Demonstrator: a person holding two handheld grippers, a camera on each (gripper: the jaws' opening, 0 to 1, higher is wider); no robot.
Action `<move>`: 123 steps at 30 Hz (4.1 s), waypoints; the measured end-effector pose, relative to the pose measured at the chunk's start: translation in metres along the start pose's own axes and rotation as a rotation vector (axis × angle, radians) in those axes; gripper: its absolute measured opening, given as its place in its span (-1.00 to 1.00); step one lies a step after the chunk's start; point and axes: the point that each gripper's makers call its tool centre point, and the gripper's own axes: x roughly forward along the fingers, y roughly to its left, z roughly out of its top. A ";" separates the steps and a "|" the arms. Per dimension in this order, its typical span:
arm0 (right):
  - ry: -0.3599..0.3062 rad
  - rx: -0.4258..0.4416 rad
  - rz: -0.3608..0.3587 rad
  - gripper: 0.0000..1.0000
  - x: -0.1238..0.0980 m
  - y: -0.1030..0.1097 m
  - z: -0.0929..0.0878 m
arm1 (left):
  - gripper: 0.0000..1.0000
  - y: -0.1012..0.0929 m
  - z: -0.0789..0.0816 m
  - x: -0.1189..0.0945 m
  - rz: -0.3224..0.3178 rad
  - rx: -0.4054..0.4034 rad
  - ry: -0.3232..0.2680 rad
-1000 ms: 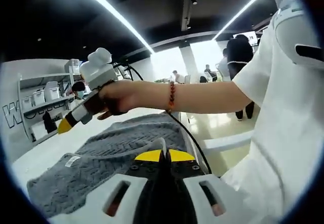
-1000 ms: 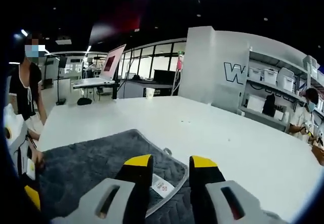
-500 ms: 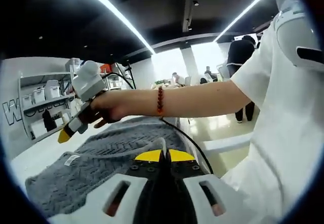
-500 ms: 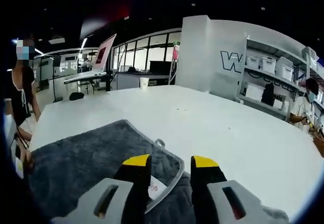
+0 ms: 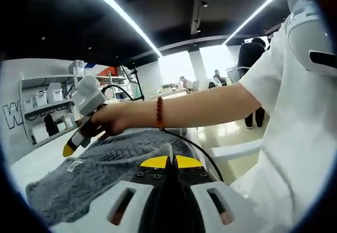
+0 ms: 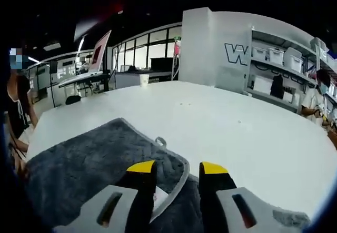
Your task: Open the folded towel by lifting each exposed corner and separating the folded layers until the towel lies flat within the target outline without major curled edges
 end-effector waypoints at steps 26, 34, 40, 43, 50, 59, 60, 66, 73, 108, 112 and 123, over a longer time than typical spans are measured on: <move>0.051 0.068 0.011 -0.52 0.013 0.008 -0.028 | -0.96 0.000 -0.002 0.000 0.000 0.001 0.009; 0.054 0.044 0.015 -0.76 0.014 0.014 -0.027 | -0.96 0.000 -0.003 -0.001 0.008 0.000 0.013; 0.055 0.019 -0.045 -1.00 0.014 0.006 -0.025 | -0.97 0.000 -0.002 -0.002 0.011 0.022 0.015; 0.054 0.026 -0.025 -1.00 0.015 0.008 -0.024 | -0.97 0.001 0.000 -0.003 0.014 0.026 0.002; 0.021 0.055 -0.038 -1.00 0.012 0.005 -0.017 | -0.98 0.001 0.001 -0.001 0.017 0.028 0.003; -0.029 0.149 -0.036 -1.00 0.010 0.000 -0.003 | -0.98 -0.001 0.011 -0.007 0.028 -0.035 -0.034; -0.037 0.164 -0.034 -1.00 0.009 0.000 -0.002 | -0.98 -0.001 0.012 -0.008 0.027 -0.036 -0.038; -0.055 0.166 -0.051 -1.00 0.007 -0.005 0.004 | -0.99 0.000 0.018 -0.013 0.030 -0.076 -0.065; -0.095 0.191 -0.058 -1.00 0.004 -0.009 0.017 | -0.99 0.003 0.025 -0.019 0.048 -0.125 -0.090; -0.189 0.225 -0.025 -1.00 0.014 -0.018 0.073 | -1.00 0.011 0.044 -0.047 0.072 -0.144 -0.176; -0.201 0.229 -0.019 -1.00 0.015 -0.020 0.079 | -1.00 0.013 0.046 -0.051 0.074 -0.152 -0.190; -0.233 0.219 -0.011 -1.00 0.014 -0.011 0.095 | -1.00 0.017 0.051 -0.064 0.100 -0.137 -0.212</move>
